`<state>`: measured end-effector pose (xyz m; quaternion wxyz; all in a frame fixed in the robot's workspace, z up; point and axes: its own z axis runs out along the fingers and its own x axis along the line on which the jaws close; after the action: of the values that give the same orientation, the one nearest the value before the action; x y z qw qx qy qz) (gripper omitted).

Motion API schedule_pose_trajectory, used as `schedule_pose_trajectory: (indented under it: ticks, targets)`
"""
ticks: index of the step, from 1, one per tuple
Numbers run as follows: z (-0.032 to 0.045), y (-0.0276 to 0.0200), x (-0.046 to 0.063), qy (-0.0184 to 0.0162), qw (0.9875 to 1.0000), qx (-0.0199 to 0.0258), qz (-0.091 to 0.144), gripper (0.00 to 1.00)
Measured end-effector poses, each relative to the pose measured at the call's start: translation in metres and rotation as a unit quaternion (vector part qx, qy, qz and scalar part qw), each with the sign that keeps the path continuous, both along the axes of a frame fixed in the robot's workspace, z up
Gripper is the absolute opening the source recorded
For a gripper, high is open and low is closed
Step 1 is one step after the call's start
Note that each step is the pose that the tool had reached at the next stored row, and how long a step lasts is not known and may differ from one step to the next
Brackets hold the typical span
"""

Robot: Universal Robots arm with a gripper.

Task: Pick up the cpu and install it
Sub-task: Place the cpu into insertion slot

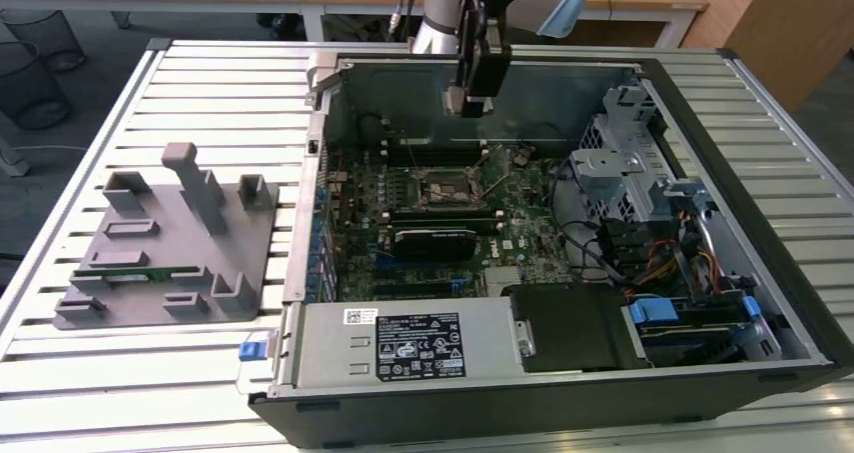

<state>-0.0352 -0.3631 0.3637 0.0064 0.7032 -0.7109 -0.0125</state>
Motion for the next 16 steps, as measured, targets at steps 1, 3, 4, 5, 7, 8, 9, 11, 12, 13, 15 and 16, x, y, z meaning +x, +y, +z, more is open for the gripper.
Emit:
schedule_pose_trajectory:
  ticks: [1,3,4,5,7,8,9,11,12,13,15,16]
  targets:
    - [-0.0008,0.0,0.0,0.0,1.0,0.0,0.0,0.53]
    - [-0.0022,0.0,0.0,0.0,1.0,0.0,0.0,0.53]
    - [-0.0029,0.0,0.0,0.0,1.0,0.0,0.0,0.53]
    - [-0.0038,0.0,0.0,0.0,1.0,0.0001,0.0,0.53]
    - [-0.0058,0.0,0.0,0.0,1.0,0.0,0.0,0.53]
    - [-0.0068,0.0,0.0,0.0,1.0,0.0,0.0,0.53]
    - [-0.0077,0.0,0.0,0.0,1.0,0.0,0.0,0.53]
    - [-0.0094,0.0,0.0,0.0,1.0,0.0001,0.0,0.53]
    - [-0.01,0.0,0.0,0.0,1.0,0.0,0.0,0.53]
    - [-0.0107,0.0,0.0,0.0,1.0,0.0,0.0,0.53]
    - [-0.0118,0.0,0.0,0.0,1.0,0.0,0.0,0.53]
    - [-0.0124,0.0,0.0,0.0,1.0,0.0,0.0,0.53]
